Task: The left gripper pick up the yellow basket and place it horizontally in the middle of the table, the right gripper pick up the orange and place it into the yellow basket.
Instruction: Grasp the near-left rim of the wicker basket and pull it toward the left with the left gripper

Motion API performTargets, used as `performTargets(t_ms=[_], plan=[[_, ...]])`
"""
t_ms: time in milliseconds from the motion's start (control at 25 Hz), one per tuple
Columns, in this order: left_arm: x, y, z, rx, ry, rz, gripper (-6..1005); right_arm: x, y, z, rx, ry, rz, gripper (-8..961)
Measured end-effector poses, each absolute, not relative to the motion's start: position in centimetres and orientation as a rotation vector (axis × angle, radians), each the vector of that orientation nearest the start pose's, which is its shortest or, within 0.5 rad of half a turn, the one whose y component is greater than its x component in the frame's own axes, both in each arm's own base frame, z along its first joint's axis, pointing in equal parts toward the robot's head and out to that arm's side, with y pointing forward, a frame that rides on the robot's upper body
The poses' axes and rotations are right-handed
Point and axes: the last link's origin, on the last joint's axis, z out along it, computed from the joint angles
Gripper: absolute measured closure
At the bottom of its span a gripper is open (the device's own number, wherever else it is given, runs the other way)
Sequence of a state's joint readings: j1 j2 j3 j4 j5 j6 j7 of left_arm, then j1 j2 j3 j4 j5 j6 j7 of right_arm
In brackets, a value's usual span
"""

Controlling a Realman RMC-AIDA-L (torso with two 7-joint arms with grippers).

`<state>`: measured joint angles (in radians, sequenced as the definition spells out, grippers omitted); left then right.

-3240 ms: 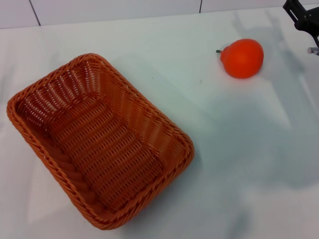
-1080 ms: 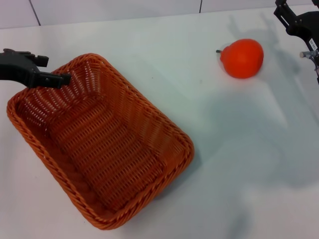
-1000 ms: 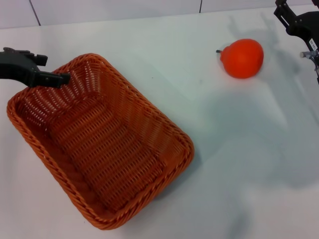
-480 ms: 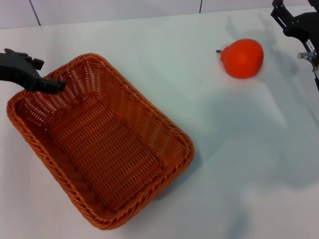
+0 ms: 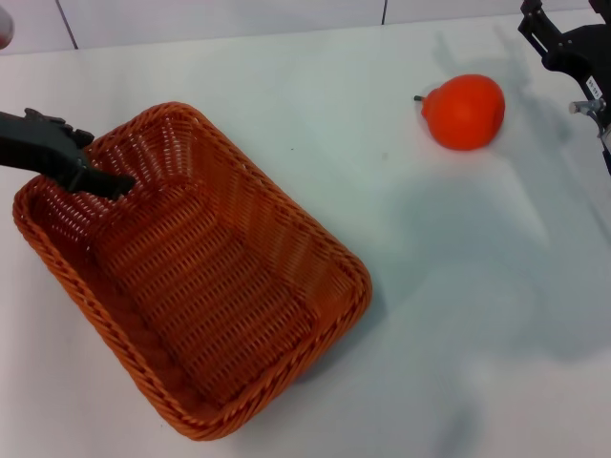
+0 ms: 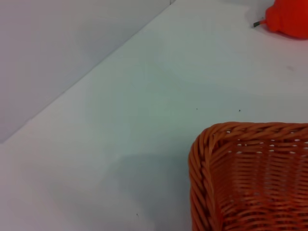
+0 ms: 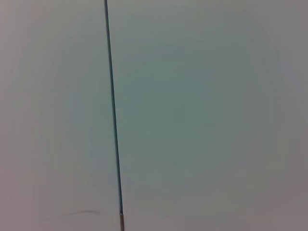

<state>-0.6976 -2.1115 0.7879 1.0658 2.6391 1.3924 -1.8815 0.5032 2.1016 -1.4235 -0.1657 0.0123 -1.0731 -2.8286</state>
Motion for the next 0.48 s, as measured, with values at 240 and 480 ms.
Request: performTargets(t_ms=[240, 480], plan=[[-24.24, 39.72, 4.21, -2.56, -0.653, 0.204, 239, 31.61, 36.64, 0.51, -0.671, -1.757, -1.589, 25], [-24.6, 39.5, 4.22, -2.552, -0.663, 0.207, 348, 31.61, 36.64, 0.51, -0.671, -1.757, -1.589, 27]])
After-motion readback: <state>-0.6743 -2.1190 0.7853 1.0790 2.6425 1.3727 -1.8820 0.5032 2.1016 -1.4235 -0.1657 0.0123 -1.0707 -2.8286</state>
